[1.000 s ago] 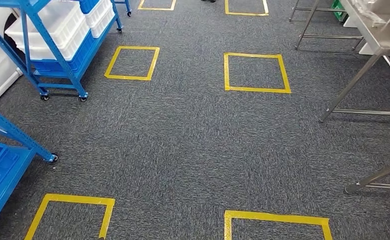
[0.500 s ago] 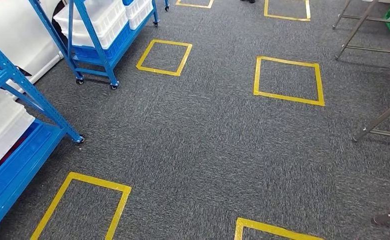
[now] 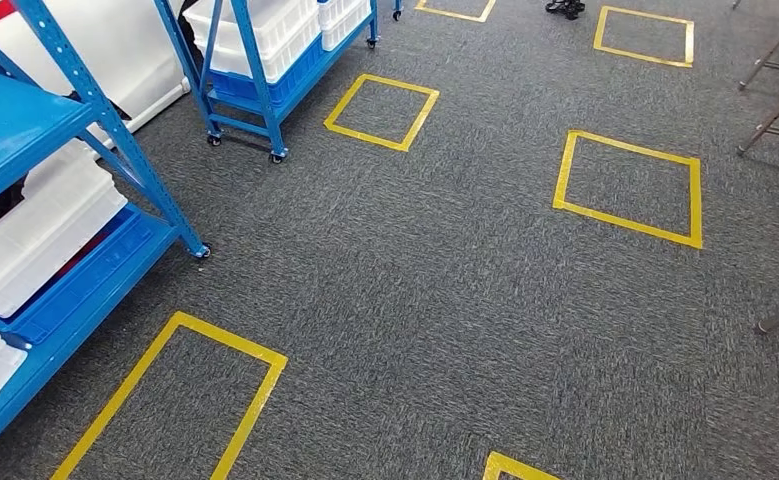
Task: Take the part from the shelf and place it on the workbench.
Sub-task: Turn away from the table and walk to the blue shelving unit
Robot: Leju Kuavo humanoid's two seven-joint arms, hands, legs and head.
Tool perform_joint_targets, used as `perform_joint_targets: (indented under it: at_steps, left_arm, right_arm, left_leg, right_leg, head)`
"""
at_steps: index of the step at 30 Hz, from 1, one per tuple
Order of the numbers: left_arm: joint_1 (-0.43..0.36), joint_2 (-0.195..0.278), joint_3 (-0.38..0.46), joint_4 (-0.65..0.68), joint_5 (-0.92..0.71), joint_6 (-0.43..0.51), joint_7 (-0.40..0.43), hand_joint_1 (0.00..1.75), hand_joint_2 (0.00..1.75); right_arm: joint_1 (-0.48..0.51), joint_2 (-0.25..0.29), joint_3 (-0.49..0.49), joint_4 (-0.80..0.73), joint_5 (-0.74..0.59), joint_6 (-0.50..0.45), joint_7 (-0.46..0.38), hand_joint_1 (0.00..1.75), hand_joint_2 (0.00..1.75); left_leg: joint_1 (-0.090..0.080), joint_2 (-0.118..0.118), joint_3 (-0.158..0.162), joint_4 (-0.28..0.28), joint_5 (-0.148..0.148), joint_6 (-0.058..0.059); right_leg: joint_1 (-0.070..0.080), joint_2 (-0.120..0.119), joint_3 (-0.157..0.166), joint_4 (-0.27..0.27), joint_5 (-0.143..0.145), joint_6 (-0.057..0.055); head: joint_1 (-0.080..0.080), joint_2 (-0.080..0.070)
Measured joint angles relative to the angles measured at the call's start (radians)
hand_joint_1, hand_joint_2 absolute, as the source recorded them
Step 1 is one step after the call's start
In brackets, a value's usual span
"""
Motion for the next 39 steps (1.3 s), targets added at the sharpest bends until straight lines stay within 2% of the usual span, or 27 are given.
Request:
perform_joint_targets:
  at_steps: [1,3,5,6,7,8,9,11,12,14,16,18,20,22,23,24,26,27,28,29,31,32,34,35,37,38,39]
  left_arm:
    - [0.001,0.005,-0.002,0.000,-0.001,-0.003,0.001,0.00,0.00]
    - [0.002,0.015,-0.003,0.000,-0.003,-0.008,0.003,0.00,0.00]
    - [0.001,0.023,-0.009,0.000,-0.017,-0.014,0.004,0.00,0.00]
    - [0.001,0.027,-0.015,0.000,-0.029,-0.019,0.006,0.00,0.00]
    - [0.002,0.032,-0.023,0.000,-0.041,-0.024,0.009,0.00,0.00]
    - [0.002,0.038,-0.033,0.000,-0.055,-0.029,0.015,0.00,0.00]
    - [0.003,0.045,-0.045,0.000,-0.072,-0.037,0.023,0.00,0.00]
    - [0.004,0.059,-0.073,0.001,-0.105,-0.065,0.038,0.00,0.00]
    - [0.003,0.068,-0.087,0.001,-0.120,-0.085,0.043,0.00,0.00]
    - [0.004,0.087,-0.117,0.001,-0.143,-0.134,0.050,0.00,0.00]
    - [0.008,0.108,-0.145,0.002,-0.161,-0.179,0.054,0.00,0.00]
    - [0.011,0.126,-0.169,0.003,-0.175,-0.204,0.056,0.00,0.00]
    - [0.008,0.139,-0.187,0.004,-0.179,-0.217,0.055,0.00,0.00]
    - [0.005,0.147,-0.200,0.004,-0.179,-0.224,0.053,0.00,0.00]
    - [0.006,0.149,-0.205,0.004,-0.179,-0.226,0.053,0.00,0.00]
    - [0.007,0.152,-0.210,0.004,-0.179,-0.230,0.052,0.00,0.00]
    - [0.007,0.154,-0.220,0.004,-0.180,-0.239,0.051,0.00,0.00]
    - [0.005,0.154,-0.224,0.004,-0.180,-0.244,0.051,0.00,0.00]
    - [0.003,0.154,-0.227,0.004,-0.180,-0.247,0.050,0.00,0.00]
    - [0.002,0.153,-0.229,0.004,-0.180,-0.249,0.050,0.00,0.00]
    - [0.002,0.153,-0.234,0.004,-0.180,-0.251,0.048,0.00,0.00]
    - [0.003,0.153,-0.237,0.004,-0.180,-0.253,0.046,0.00,0.00]
    - [0.002,0.152,-0.242,0.004,-0.180,-0.260,0.040,0.00,0.00]
    - [0.000,0.151,-0.244,0.004,-0.180,-0.263,0.037,0.00,0.00]
    - [-0.003,0.149,-0.245,0.004,-0.179,-0.267,0.032,0.00,0.00]
    - [-0.003,0.147,-0.245,0.004,-0.179,-0.268,0.030,0.00,0.00]
    - [-0.003,0.145,-0.246,0.004,-0.179,-0.269,0.030,0.00,0.00]
  right_arm:
    - [0.000,-0.004,-0.008,0.000,-0.004,0.001,-0.006,0.00,0.00]
    - [0.000,-0.011,-0.021,0.000,-0.014,0.002,-0.018,0.00,0.00]
    - [0.004,-0.019,-0.039,0.000,-0.033,0.000,-0.040,0.00,0.00]
    - [0.007,-0.024,-0.051,0.000,-0.046,-0.004,-0.054,0.00,0.00]
    - [0.011,-0.029,-0.063,0.000,-0.056,-0.009,-0.068,0.00,0.00]
    - [0.014,-0.035,-0.076,0.000,-0.064,-0.016,-0.080,0.00,0.00]
    - [0.017,-0.042,-0.089,0.000,-0.070,-0.022,-0.092,0.00,0.00]
    - [0.024,-0.063,-0.112,0.000,-0.085,-0.026,-0.117,0.00,0.00]
    - [0.029,-0.075,-0.124,0.000,-0.098,-0.025,-0.132,0.00,0.00]
    - [0.036,-0.096,-0.157,0.001,-0.135,-0.020,-0.163,0.00,0.00]
    - [0.040,-0.110,-0.197,0.001,-0.171,-0.020,-0.186,0.00,0.00]
    - [0.048,-0.117,-0.232,0.001,-0.189,-0.025,-0.196,0.00,0.00]
    - [0.061,-0.121,-0.255,0.001,-0.194,-0.029,-0.198,0.00,0.00]
    - [0.071,-0.122,-0.269,0.002,-0.194,-0.033,-0.198,0.00,0.00]
    - [0.074,-0.122,-0.275,0.002,-0.193,-0.034,-0.198,0.00,0.00]
    - [0.076,-0.122,-0.280,0.002,-0.192,-0.035,-0.197,0.00,0.00]
    - [0.079,-0.122,-0.286,0.002,-0.188,-0.036,-0.193,0.00,0.00]
    - [0.080,-0.122,-0.288,0.002,-0.187,-0.036,-0.191,0.00,0.00]
    - [0.082,-0.123,-0.288,0.003,-0.185,-0.037,-0.190,0.00,0.00]
    - [0.082,-0.123,-0.289,0.003,-0.183,-0.037,-0.189,0.00,0.00]
    - [0.080,-0.122,-0.289,0.004,-0.180,-0.037,-0.186,0.00,0.00]
    - [0.079,-0.122,-0.289,0.004,-0.179,-0.037,-0.183,0.00,0.00]
    - [0.081,-0.120,-0.289,0.005,-0.179,-0.037,-0.177,0.00,0.00]
    - [0.084,-0.120,-0.290,0.005,-0.179,-0.038,-0.174,0.00,0.00]
    - [0.088,-0.118,-0.291,0.006,-0.181,-0.039,-0.168,0.00,0.00]
    - [0.090,-0.117,-0.291,0.006,-0.182,-0.040,-0.166,0.00,0.00]
    - [0.092,-0.117,-0.291,0.006,-0.182,-0.040,-0.164,0.00,0.00]
  left_leg:
    - [0.001,-0.009,0.000,-0.003,0.002,0.006]
    - [0.002,-0.027,0.002,-0.010,0.007,0.019]
    - [0.001,-0.045,0.001,-0.012,0.010,0.028]
    - [-0.001,-0.056,0.001,-0.012,0.010,0.030]
    - [-0.003,-0.068,0.002,-0.012,0.009,0.031]
    - [-0.006,-0.081,0.003,-0.011,0.009,0.032]
    - [-0.008,-0.094,0.006,-0.011,0.008,0.033]
    - [-0.009,-0.117,0.012,-0.011,0.007,0.033]
    - [-0.010,-0.127,0.012,-0.011,0.006,0.033]
    - [-0.007,-0.144,0.009,-0.012,0.007,0.026]
    - [-0.006,-0.154,0.008,-0.015,0.007,0.017]
    - [-0.008,-0.125,-0.003,0.011,-0.013,0.008]
    - [-0.003,-0.082,-0.049,0.111,-0.070,-0.005]
    - [0.008,-0.069,-0.109,0.230,-0.119,-0.022]
    - [0.014,-0.066,-0.120,0.253,-0.118,-0.030]
    - [0.020,-0.062,-0.111,0.234,-0.097,-0.037]
    - [0.029,-0.032,-0.045,0.103,-0.030,-0.051]
    - [0.029,-0.018,-0.012,0.040,-0.007,-0.050]
    - [0.028,-0.008,0.009,0.000,0.004,-0.044]
    - [0.024,-0.007,0.016,-0.015,0.004,-0.035]
    - [0.019,-0.025,0.015,-0.015,0.005,-0.013]
    - [0.018,-0.033,0.015,-0.018,0.007,-0.006]
    - [0.020,-0.048,0.017,-0.023,0.011,0.007]
    - [0.019,-0.055,0.015,-0.024,0.012,0.012]
    - [0.016,-0.073,0.013,-0.023,0.013,0.016]
    - [0.014,-0.084,0.013,-0.023,0.014,0.017]
    - [0.012,-0.095,0.013,-0.023,0.014,0.017]
  right_leg:
    - [-0.002,0.001,0.001,0.002,-0.004,0.006]
    - [-0.007,0.034,-0.017,0.045,-0.035,0.016]
    - [-0.010,0.073,-0.076,0.163,-0.096,0.020]
    - [-0.010,0.080,-0.113,0.230,-0.121,0.019]
    - [-0.010,0.083,-0.140,0.278,-0.129,0.018]
    - [-0.008,0.085,-0.152,0.290,-0.117,0.014]
    - [-0.005,0.089,-0.144,0.260,-0.084,0.007]
    - [0.004,0.118,-0.092,0.125,0.000,-0.013]
    - [0.007,0.135,-0.067,0.062,0.029,-0.022]
    - [0.012,0.153,-0.046,0.008,0.044,-0.032]
    - [0.009,0.135,-0.039,-0.006,0.048,-0.034]
    - [0.002,0.115,-0.025,-0.030,0.056,-0.037]
    - [-0.001,0.092,-0.016,-0.043,0.059,-0.040]
    - [-0.001,0.069,-0.015,-0.042,0.055,-0.039]
    - [-0.003,0.059,-0.014,-0.041,0.053,-0.036]
    - [-0.006,0.049,-0.013,-0.040,0.050,-0.032]
    - [-0.012,0.031,-0.009,-0.030,0.039,-0.019]
    - [-0.013,0.023,-0.007,-0.023,0.033,-0.012]
    - [-0.012,0.016,-0.006,-0.017,0.027,-0.004]
    - [-0.011,0.010,-0.005,-0.013,0.024,0.002]
    - [-0.013,-0.002,-0.002,-0.012,0.020,0.014]
    - [-0.017,0.002,-0.001,-0.007,0.014,0.019]
    - [-0.023,0.034,-0.024,0.048,-0.027,0.027]
    - [-0.024,0.057,-0.051,0.108,-0.061,0.028]
    - [-0.025,0.080,-0.118,0.242,-0.117,0.027]
    - [-0.025,0.084,-0.138,0.277,-0.120,0.026]
    - [-0.025,0.087,-0.140,0.274,-0.103,0.023]
  head:
    - [0.000,0.000]
    - [0.000,0.000]
    - [0.000,0.000]
    - [0.000,0.000]
    - [0.000,0.000]
    - [0.000,0.000]
    - [0.000,0.000]
    - [0.000,0.000]
    - [0.000,0.000]
    - [0.000,0.000]
    - [0.000,0.000]
    - [0.000,0.000]
    - [0.000,0.000]
    - [0.000,0.000]
    - [0.000,0.000]
    - [0.000,0.000]
    - [0.000,0.000]
    - [0.000,0.000]
    - [0.000,0.000]
    - [0.000,0.000]
    - [0.000,0.000]
    - [0.000,0.000]
    - [0.000,0.000]
    - [0.000,0.000]
    - [0.000,0.000]
    - [0.000,0.000]
    - [0.000,0.000]
